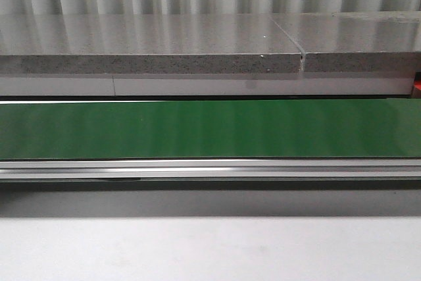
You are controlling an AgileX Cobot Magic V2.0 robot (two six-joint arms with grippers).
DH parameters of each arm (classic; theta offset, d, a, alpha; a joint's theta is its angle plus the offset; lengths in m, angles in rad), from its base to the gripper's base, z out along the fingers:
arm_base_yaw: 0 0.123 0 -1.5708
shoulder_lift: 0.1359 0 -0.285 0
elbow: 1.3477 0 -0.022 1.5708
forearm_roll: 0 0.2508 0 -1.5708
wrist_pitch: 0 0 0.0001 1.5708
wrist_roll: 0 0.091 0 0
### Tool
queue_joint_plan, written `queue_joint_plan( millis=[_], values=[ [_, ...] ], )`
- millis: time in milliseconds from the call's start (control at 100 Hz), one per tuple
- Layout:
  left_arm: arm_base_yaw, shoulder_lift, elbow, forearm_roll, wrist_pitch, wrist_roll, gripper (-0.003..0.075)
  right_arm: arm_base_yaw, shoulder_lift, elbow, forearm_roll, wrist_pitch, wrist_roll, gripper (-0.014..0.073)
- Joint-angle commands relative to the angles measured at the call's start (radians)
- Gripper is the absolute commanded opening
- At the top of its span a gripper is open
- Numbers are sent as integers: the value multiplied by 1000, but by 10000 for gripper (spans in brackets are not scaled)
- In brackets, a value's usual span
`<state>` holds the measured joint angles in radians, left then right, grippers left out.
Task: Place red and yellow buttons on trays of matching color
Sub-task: 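Lower the yellow button into the yellow tray and open the right gripper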
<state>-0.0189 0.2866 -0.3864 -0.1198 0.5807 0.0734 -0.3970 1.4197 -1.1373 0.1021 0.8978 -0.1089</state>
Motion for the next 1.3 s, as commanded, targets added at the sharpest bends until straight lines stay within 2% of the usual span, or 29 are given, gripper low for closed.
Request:
queue_joint_plan(
  millis=[0, 110, 210, 590, 970, 1080, 1220, 1290],
  values=[
    [-8, 9, -29, -13, -77, -1, -20, -89, -38, 23, -3, -97, 34, 97],
    [-8, 9, -29, -13, -77, -1, -20, -173, -37, 98, -3, -176, 73, 97],
    [-8, 9, -29, -13, -77, -1, -20, -207, -27, 164, -3, -253, 109, 97],
    [-8, 9, -29, -13, -77, -1, -20, -207, 126, 189, -3, -383, 109, 97],
    [-8, 9, -29, -13, -77, -1, -20, -207, 239, 189, -5, -385, 109, 108],
    [-8, 9, -29, -13, -77, -1, -20, -207, 239, 188, -13, -383, 109, 227],
    [-8, 9, -29, -13, -77, -1, -20, -207, 238, 188, -13, -372, 109, 563],
    [-8, 9, -29, -13, -77, -1, -20, -207, 236, 183, -13, -369, 109, 664]
  ],
)
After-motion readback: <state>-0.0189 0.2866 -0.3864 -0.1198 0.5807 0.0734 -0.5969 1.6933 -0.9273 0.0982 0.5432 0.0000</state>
